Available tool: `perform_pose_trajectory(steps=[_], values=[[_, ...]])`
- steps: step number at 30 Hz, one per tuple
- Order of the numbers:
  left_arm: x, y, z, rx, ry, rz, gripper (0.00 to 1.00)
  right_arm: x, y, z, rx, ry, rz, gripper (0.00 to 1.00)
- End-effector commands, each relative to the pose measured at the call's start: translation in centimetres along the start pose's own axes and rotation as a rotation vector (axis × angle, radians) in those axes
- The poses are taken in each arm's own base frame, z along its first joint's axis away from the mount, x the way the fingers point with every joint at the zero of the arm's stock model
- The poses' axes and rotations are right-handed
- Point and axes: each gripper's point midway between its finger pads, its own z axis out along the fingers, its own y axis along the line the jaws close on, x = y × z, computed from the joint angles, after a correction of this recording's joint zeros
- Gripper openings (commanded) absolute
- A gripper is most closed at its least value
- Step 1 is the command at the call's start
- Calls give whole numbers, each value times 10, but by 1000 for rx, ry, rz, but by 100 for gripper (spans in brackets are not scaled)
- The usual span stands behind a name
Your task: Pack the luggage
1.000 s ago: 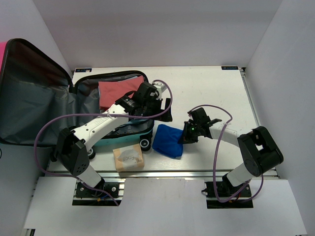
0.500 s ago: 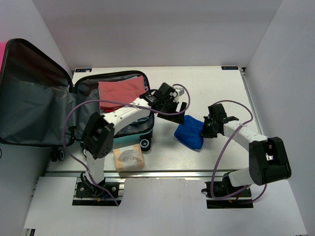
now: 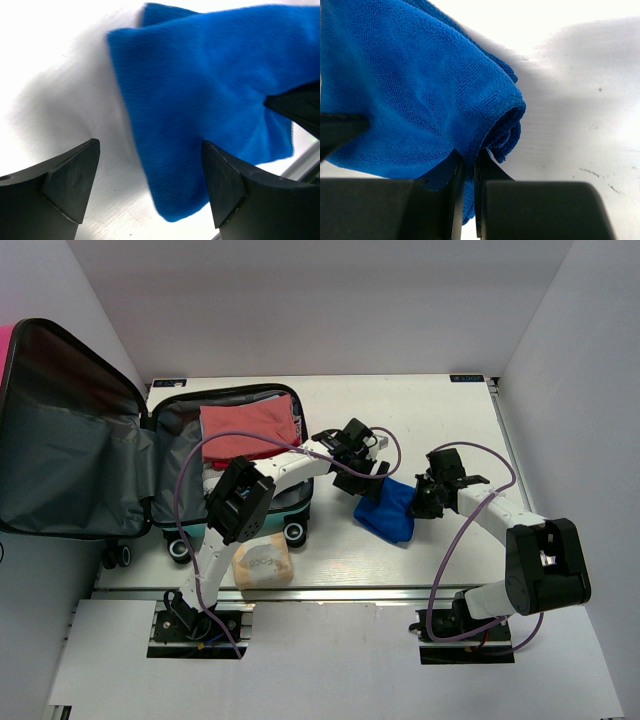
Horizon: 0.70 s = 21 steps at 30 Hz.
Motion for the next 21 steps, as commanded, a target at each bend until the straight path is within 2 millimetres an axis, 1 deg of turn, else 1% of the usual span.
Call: perform_pose_trajectory(steps=[1,3,4,5,6,7,8,9,10,11,12,13,14,15,16,17,18,19,20,21], values=[[-9,-25,-19,100,-45,20,90,-14,13,2,-61,-33,3,9],[-2,-30,-16,142,-29,11,84,-14,15,4,-72,-30,3,9],[-2,-36,-15,180,-31,-1,75,-13,17,6,-84,-24,4,9],[1,-39,-14,201,-25,-5,75,-12,17,7,-88,-17,8,9],[6,-45,-11,219,-13,-5,63,-12,19,8,-95,-19,10,9],[10,-44,-8,225,-4,-17,53,-11,22,8,-112,-11,10,6],[11,-43,-8,218,-2,-25,42,-11,23,9,-117,-10,8,4],[11,-43,-9,216,-6,-29,17,-11,24,9,-120,-10,6,2],[8,-42,-13,197,-20,-34,6,-12,26,8,-130,-11,5,0],[5,-42,-17,188,-34,-30,0,-13,29,6,-140,-11,-5,0],[2,-42,-22,179,-45,-24,0,-19,34,1,-154,-22,-20,0],[-8,-48,-38,179,-84,-12,0,-23,43,-5,-191,-19,-35,0],[-16,-49,-47,167,-115,0,0,-26,50,-10,-209,-24,-52,0],[-22,-52,-57,163,-142,11,0,-42,64,-24,-248,-70,-78,0],[-28,-53,-68,149,-170,15,0,-47,76,-33,-282,-87,-101,0],[-40,-57,-92,126,-234,28,0,-54,85,-41,-303,-113,-117,0],[-45,-58,-105,112,-262,35,0,-58,98,-52,-333,-137,-149,0],[-49,-59,-118,96,-290,34,0,-71,111,-66,-359,-179,-171,0],[-52,-63,-142,85,-338,41,0,-76,119,-73,-373,-193,-188,0],[-58,-54,-157,44,-384,29,0,-75,131,-80,-397,-199,-217,0]])
